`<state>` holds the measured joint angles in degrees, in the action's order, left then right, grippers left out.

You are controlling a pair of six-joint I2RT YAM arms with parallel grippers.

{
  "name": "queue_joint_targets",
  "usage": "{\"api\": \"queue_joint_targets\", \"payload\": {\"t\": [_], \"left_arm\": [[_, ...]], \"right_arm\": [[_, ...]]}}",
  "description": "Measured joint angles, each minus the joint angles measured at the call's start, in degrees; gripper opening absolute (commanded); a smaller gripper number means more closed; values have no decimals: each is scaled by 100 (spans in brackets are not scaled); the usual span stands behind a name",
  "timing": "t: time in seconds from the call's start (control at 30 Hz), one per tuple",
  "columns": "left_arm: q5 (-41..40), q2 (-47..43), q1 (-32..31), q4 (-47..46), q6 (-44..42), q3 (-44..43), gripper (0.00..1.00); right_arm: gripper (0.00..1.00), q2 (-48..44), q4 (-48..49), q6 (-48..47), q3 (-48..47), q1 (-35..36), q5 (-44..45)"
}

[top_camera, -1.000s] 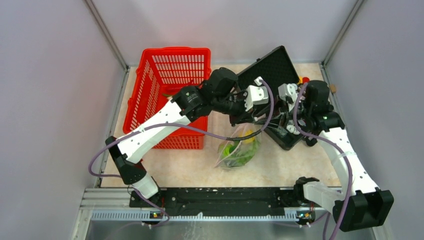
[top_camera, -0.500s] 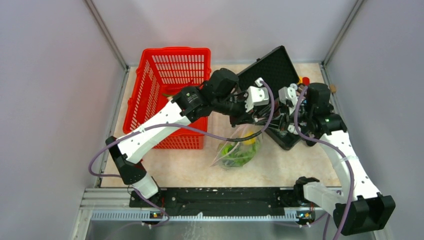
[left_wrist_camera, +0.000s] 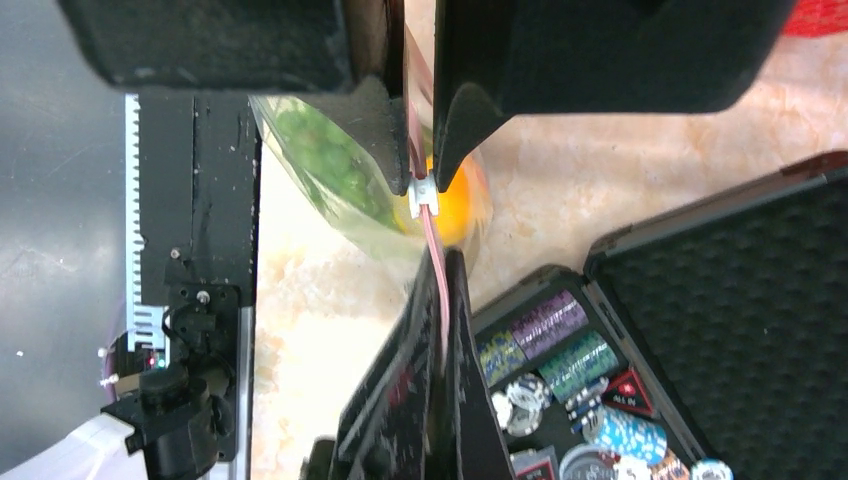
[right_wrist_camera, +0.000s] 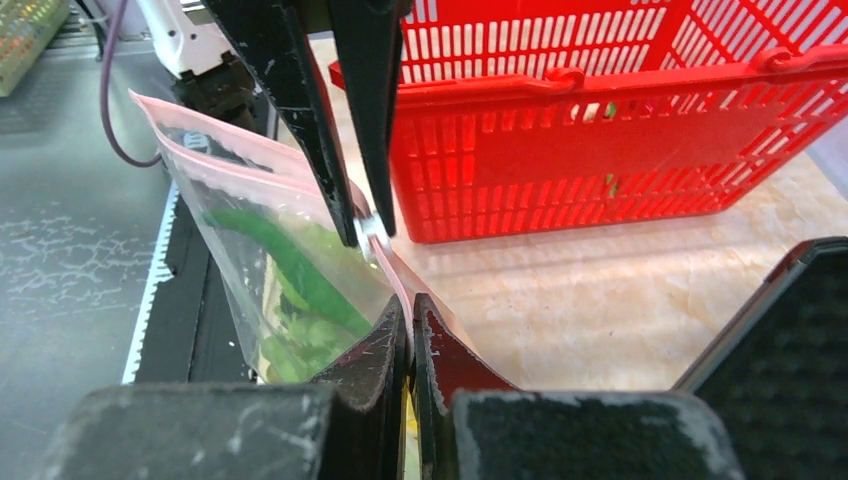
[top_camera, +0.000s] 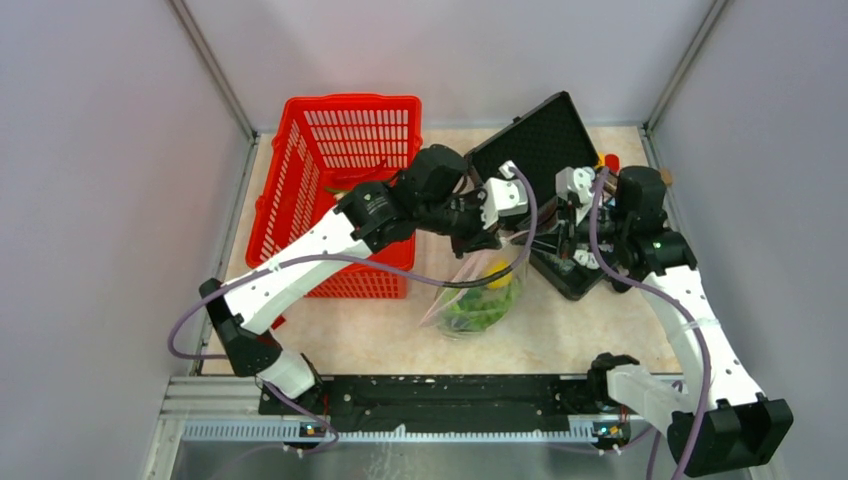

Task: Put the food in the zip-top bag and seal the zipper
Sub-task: Zip the zipper food storage bag at the center of the board.

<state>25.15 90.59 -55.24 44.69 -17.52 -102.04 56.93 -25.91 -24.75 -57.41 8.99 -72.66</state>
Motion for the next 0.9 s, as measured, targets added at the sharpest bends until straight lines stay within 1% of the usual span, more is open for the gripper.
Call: {"api": "queue_joint_targets", "payload": {"t": [0.17,0.3,0.5,0.67,0.9], "left_arm": [[-175,-531,0,-50,146,664,0],[-328,-1073,0,-42,369,1191,0],[-435,-1711,0,-48,680,1624,0],[-566,-2100,0,66,868,1971,0],[-1021,-2785,0,341,1043,2452,0]], "right_arm": [[0,-142,105,210,55,2,267],[0,-310,404,518,214,4,479],[0,-533,935,1010,442,24,778],[0,-688,1558,1582,743,24,1252],[0,-758,2197,2164,1016,24,1860]]}}
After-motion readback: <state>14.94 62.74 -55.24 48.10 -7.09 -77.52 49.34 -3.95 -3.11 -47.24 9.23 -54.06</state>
